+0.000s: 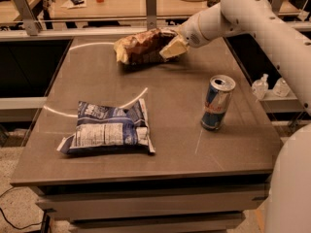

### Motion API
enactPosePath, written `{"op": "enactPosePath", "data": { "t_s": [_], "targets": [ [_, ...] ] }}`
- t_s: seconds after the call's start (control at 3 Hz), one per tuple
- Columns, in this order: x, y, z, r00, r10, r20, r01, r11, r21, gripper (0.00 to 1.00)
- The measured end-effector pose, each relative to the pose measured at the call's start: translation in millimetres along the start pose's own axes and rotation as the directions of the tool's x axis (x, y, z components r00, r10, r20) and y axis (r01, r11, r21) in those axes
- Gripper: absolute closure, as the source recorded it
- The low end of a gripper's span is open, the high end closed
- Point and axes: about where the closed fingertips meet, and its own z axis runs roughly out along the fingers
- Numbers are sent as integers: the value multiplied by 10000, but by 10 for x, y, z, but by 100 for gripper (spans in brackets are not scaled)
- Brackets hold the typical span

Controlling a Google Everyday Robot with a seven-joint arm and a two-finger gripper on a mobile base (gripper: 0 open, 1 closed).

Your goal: Pick brown chip bag

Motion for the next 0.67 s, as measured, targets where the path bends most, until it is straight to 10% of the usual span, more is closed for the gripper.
{"op": "enactPosePath", "data": {
  "t_s": [0.67],
  "targets": [
    [3,40,-29,9995,276,-162,-276,9996,-11,88]
  ]
}}
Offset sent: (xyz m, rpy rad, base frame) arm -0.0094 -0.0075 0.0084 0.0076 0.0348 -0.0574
